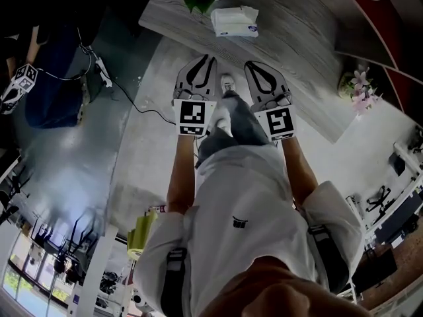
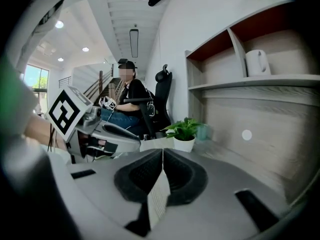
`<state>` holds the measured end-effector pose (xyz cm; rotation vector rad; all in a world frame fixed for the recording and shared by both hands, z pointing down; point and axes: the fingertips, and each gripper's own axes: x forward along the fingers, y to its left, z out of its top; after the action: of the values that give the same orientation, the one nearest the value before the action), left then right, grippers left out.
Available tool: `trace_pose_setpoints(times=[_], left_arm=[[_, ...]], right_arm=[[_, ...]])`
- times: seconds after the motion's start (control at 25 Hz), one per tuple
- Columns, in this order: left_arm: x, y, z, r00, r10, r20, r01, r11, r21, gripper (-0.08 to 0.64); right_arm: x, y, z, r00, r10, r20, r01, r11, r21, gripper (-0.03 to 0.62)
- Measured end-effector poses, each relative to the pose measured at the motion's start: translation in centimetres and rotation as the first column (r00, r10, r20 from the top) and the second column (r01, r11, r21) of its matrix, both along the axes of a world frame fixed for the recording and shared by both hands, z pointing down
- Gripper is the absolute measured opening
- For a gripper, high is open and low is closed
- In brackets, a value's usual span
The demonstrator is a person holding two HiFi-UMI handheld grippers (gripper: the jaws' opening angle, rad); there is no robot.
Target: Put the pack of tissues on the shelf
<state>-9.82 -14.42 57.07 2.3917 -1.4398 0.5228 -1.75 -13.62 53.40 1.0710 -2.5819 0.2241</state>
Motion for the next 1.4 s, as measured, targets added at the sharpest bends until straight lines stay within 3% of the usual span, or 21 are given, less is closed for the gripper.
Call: trace_pose_setpoints(times=[0.12,1.4], left_arm=[[0.1,-0.6,1.3,1.0,-0.004,0.005,0.004,1.0,-0.019,0.091],[0.5,-6.2,12.1,0.999,0.004,0.035,0.001,0.99,-0.144,0.117]], right_arm=[[-0.1,-0.4,0.9,1.0,-0.011,-0.009,0.011,1.0,-0.01,0.026],[0.0,-3.0,8.2,1.0,-0.006,-0.011,0.005,0.995,-0.1,0.026]])
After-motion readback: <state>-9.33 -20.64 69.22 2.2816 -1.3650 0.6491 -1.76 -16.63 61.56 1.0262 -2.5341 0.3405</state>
